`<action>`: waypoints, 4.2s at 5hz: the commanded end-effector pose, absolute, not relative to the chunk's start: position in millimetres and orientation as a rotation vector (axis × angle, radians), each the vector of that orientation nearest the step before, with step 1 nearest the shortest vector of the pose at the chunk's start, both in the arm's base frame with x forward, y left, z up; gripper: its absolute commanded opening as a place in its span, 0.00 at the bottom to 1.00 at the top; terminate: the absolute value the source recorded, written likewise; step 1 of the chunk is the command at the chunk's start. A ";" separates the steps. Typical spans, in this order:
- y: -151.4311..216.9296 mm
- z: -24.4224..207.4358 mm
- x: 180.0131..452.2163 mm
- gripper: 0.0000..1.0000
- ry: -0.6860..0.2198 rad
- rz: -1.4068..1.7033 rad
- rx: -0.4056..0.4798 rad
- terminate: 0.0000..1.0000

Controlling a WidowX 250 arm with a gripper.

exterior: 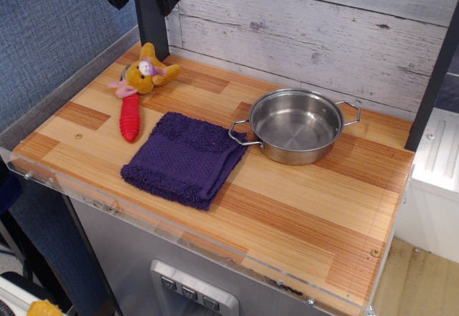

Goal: Pick up the the orange animal and place it on the right of the purple cloth

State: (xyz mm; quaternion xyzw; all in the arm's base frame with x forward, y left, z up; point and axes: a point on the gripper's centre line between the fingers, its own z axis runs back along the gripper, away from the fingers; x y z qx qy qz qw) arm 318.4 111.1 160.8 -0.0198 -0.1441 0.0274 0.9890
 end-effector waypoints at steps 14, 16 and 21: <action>182.1 45.2 341.6 0.00 -0.221 0.182 0.054 0.00; 171.7 81.5 345.7 0.00 -0.276 0.166 0.026 0.00; 57.9 132.8 277.8 0.00 -0.339 -0.195 -0.042 0.00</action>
